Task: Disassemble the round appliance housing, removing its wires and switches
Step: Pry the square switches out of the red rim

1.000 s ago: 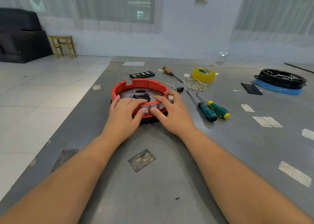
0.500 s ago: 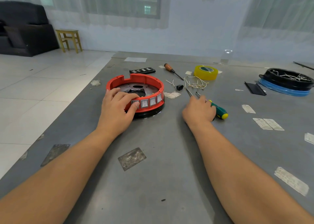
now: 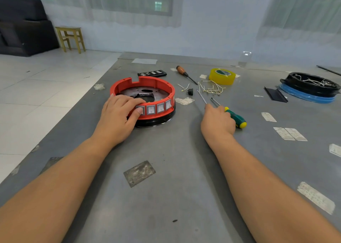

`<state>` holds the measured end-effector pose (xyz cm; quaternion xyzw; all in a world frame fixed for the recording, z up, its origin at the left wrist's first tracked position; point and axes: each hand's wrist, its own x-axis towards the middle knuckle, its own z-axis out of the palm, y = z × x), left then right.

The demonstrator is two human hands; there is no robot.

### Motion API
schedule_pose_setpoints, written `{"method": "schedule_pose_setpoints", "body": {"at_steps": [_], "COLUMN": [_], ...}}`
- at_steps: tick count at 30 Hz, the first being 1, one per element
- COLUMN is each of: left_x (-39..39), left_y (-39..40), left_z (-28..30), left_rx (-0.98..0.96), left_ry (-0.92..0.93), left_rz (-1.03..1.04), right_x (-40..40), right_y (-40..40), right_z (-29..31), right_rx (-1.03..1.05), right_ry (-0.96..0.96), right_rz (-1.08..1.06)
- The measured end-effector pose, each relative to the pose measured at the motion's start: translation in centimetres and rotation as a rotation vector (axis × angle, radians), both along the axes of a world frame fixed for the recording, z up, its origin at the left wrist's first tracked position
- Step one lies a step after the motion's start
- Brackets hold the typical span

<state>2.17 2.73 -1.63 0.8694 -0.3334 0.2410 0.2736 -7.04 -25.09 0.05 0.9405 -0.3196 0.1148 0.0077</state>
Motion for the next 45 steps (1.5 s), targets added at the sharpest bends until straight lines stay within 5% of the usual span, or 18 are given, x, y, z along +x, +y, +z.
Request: {"method": "schedule_pose_setpoints", "body": {"at_steps": [10, 19, 29, 45], "left_x": [1.3, 1.7, 1.8, 2.0], "left_y": [-0.1, -0.1, 0.1, -1.2], "left_z": [-0.5, -0.3, -0.3, 0.2], "left_rx": [0.001, -0.074, -0.084, -0.081], "left_ry": [-0.052, 0.026, 0.039, 0.018], "left_rz": [0.032, 0.069, 0.033, 0.104], "right_x": [-1.3, -2.1, -3.1, -3.6], "right_y": [1.5, 3.1, -0.1, 2.3], "right_z": [-0.6, -1.2, -1.0, 0.1], "right_rx": [0.022, -0.1, -0.265, -0.232], "right_ry": [-0.436, -0.242, -0.239, -0.023], "right_rz": [0.242, 0.517, 0.578, 0.551]}}
